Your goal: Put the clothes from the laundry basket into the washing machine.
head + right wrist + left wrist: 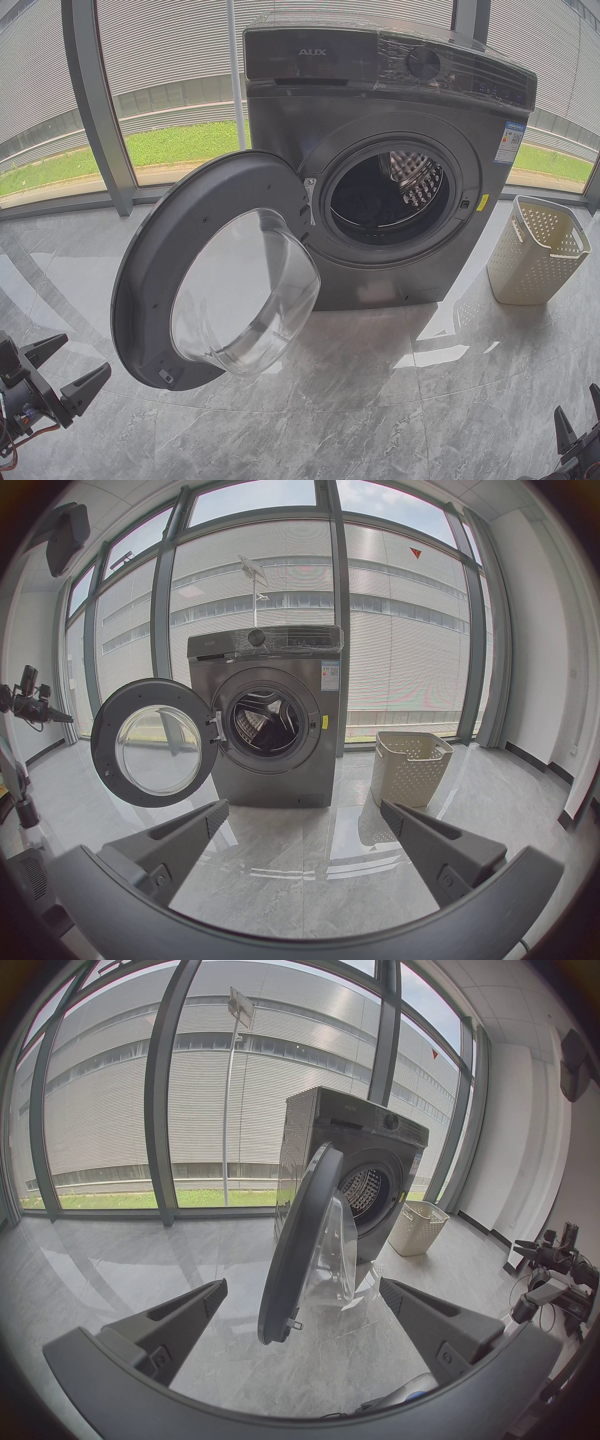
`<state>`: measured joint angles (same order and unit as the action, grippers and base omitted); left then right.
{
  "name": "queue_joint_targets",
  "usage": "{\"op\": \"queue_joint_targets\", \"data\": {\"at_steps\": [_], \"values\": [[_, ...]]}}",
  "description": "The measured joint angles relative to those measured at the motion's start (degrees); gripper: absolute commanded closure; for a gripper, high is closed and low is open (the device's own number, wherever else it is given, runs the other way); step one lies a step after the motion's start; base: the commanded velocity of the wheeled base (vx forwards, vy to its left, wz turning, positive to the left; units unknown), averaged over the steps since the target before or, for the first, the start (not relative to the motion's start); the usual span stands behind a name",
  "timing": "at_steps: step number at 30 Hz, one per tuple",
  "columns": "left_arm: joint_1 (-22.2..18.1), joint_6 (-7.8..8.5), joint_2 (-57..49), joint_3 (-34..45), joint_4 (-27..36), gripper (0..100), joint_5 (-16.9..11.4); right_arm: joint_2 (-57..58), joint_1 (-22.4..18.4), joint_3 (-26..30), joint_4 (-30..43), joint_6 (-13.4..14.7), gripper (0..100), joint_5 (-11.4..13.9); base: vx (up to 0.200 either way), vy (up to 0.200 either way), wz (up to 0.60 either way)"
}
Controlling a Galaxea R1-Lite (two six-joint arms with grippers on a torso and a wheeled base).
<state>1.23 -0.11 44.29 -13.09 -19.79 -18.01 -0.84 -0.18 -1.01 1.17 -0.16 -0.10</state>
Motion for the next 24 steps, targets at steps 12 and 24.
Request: {"op": "queue_joint_targets", "data": {"at_steps": [12, 24], "values": [[0.3, 0.95, 9.1, 0.1, -8.9, 0, 0.0, 0.0, 0.0, 0.0, 0.0, -0.2, 0, 0.0, 0.0, 0.0, 0.0], [0.3, 1.17, 12.2, 0.7, -10.4, 0, 0.0, 0.0, 0.0, 0.0, 0.0, 0.0, 0, -0.1, 0.0, 0.0, 0.3]]}}
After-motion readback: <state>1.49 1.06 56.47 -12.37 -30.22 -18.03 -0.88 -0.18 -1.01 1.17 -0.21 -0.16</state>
